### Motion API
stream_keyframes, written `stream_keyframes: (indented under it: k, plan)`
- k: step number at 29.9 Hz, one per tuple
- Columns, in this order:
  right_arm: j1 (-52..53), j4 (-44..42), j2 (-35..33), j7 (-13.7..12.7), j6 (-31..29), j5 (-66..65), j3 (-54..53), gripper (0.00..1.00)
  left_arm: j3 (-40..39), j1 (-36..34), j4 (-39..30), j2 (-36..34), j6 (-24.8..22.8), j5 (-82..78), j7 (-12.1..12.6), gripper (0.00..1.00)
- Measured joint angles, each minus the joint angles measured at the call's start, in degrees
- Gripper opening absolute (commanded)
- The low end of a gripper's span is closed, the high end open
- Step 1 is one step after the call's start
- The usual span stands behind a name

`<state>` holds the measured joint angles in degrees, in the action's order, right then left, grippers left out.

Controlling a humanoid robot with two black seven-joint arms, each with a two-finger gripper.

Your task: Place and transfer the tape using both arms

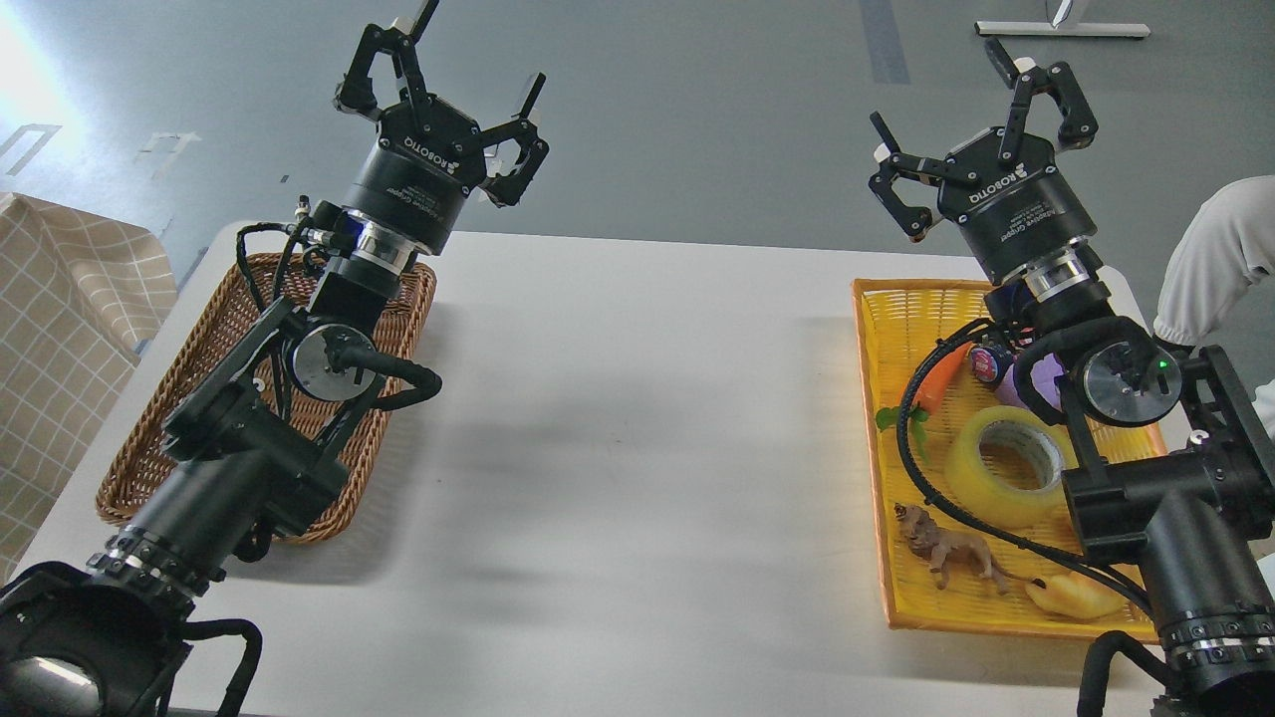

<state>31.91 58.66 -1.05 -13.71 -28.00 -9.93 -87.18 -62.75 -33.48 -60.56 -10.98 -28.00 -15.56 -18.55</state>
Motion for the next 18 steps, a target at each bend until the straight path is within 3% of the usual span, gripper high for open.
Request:
stream_keyframes:
  k: [18]
  plan:
    - [0.00, -0.12, 0.00, 0.00, 0.00, 0.00, -0.01, 1.00, -0.10, -0.22, 0.00, -0.10, 0.00, 0.05, -0.54, 0.98]
